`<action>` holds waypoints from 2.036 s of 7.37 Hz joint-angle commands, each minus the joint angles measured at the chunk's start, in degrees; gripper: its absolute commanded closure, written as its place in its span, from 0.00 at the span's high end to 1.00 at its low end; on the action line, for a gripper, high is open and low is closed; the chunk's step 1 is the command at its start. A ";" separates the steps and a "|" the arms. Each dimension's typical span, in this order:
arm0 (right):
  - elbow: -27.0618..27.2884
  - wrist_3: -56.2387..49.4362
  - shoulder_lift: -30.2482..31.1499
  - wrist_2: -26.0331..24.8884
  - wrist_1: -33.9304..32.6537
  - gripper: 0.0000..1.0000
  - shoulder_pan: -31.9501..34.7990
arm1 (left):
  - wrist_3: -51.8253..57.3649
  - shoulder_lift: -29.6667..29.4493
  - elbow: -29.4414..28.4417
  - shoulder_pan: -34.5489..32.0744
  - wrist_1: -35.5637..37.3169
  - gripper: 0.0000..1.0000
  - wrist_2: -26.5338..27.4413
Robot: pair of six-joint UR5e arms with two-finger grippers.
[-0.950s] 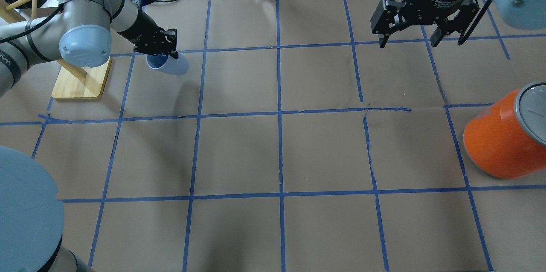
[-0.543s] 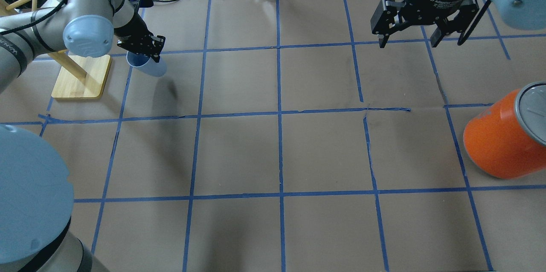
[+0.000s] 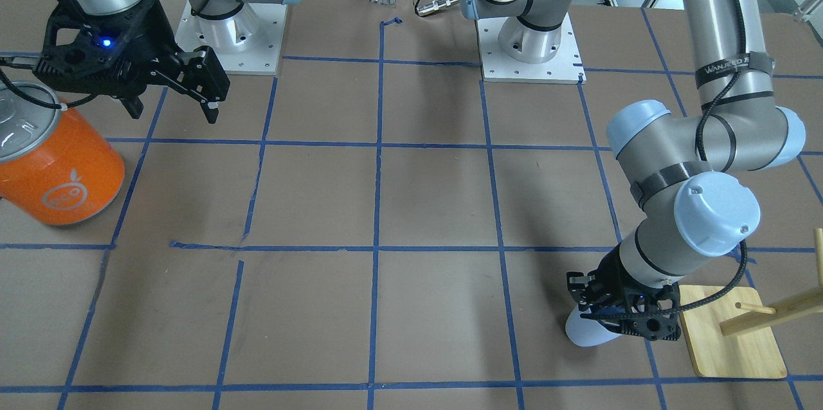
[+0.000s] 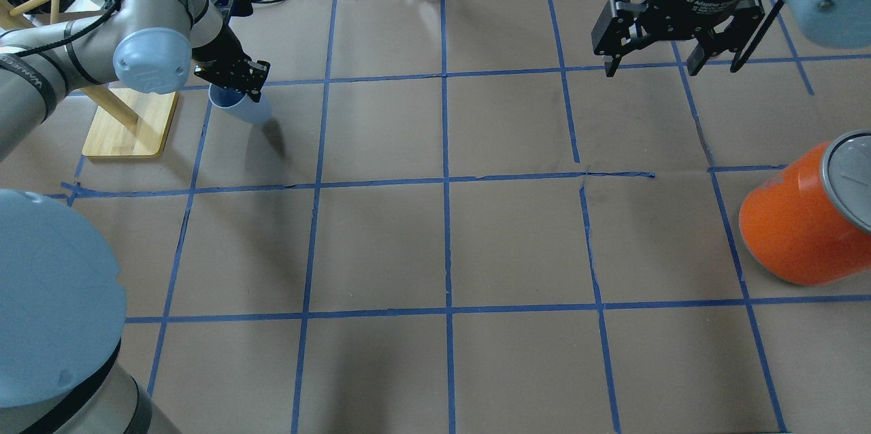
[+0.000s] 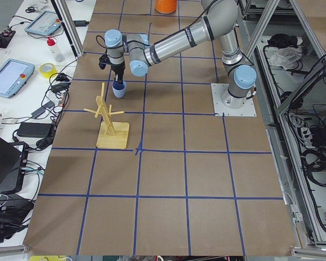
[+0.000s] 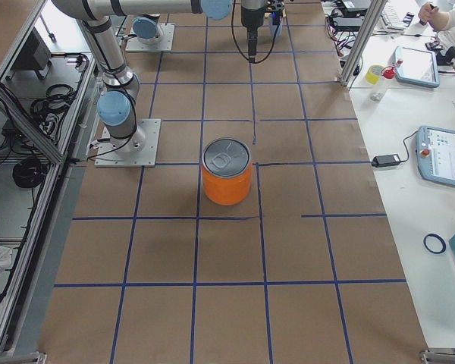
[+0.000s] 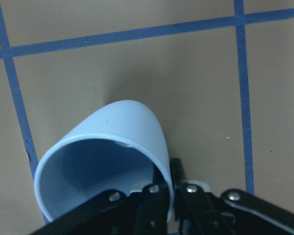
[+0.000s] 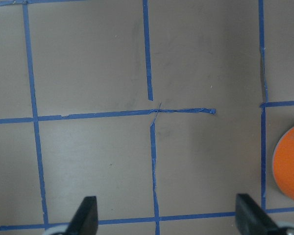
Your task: Flip cup
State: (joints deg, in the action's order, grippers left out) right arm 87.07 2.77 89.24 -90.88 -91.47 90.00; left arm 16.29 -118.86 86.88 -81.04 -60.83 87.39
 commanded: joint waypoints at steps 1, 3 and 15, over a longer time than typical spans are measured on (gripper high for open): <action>0.03 -0.05 0.06 0.00 0.06 1.00 0.00 | -0.56 1.17 0.04 -0.34 0.62 1.00 0.41; 0.73 -0.05 0.49 0.00 0.06 1.00 0.00 | -0.74 7.29 -0.05 -3.41 -3.04 1.00 0.85; 1.70 -0.23 1.11 -0.09 -0.02 1.00 0.00 | -17.85 27.73 -2.50 -13.26 -29.97 0.96 4.30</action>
State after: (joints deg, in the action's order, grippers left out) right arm 88.77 2.55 90.35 -90.97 -91.49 90.00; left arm 1.87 -90.19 85.49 -92.00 -91.31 92.17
